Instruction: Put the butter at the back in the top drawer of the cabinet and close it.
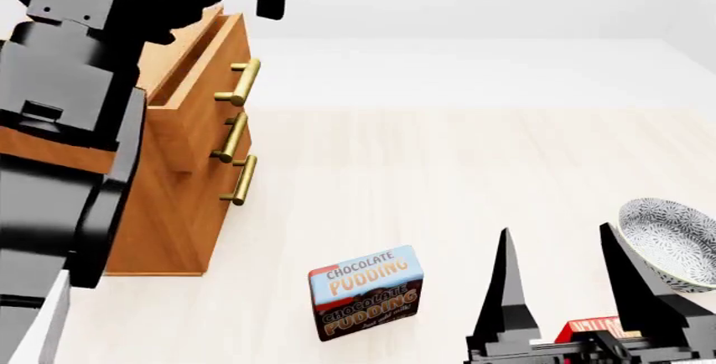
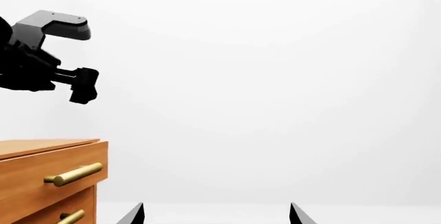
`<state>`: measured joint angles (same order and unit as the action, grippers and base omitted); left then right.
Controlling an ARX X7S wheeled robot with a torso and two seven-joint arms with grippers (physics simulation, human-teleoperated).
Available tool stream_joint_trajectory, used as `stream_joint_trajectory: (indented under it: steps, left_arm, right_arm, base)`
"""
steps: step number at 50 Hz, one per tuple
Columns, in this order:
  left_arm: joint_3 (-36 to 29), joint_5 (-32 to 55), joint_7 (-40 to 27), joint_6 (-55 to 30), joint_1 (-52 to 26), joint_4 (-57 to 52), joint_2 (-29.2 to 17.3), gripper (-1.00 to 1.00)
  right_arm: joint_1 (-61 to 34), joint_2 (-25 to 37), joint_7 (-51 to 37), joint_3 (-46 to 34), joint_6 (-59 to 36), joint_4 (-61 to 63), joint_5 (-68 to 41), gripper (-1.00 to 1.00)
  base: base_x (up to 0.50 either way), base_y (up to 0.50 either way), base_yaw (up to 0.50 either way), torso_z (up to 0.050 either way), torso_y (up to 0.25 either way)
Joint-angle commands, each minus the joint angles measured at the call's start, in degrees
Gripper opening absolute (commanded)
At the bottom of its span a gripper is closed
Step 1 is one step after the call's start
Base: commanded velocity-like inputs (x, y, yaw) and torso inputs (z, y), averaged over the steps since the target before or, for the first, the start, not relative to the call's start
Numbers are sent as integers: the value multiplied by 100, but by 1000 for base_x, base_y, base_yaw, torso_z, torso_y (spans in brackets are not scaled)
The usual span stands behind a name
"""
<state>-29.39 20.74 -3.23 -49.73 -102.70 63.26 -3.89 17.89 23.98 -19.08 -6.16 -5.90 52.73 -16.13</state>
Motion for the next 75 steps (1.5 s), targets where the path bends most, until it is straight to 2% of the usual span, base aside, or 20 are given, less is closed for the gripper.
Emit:
stream_joint_trajectory:
  steps: [1,9,27,40,52,75]
  left_arm:
    - [382,-195,500,-784,-610,1166,271,100]
    - [771,-596,467,-989,-658,1164,238,100]
    - [1032,-896,543,-1281,-701,1144,253,100]
    - [1364,-970,251,-1443,-627,1150,225,100]
    - [1786,-1329,-175,-2261,-689,1167,253,100]
    - [2062,-1747,125,-2321,-584,1166,317,100]
  right_arm:
    - [-91,22,-8,-8,-2,-94,-80,100]
    - [-132,39,-16,-49,-22,-85,-105,100]
    - [39,111,-49,2,126,-28,-139,100]
    - [65,160,-78,28,155,-14,-190,100]
    - [77,183,-104,-3,176,-11,-183,100]
    - [95,203,-133,-71,275,-81,-139,100]
  base:
    - [0,0,0,0,0]
    - [0,0,0,0,0]
    - [0,0,0,0,0]
    - [0,0,0,0,0]
    - [0,0,0,0,0]
    - [0,0,0,0,0]
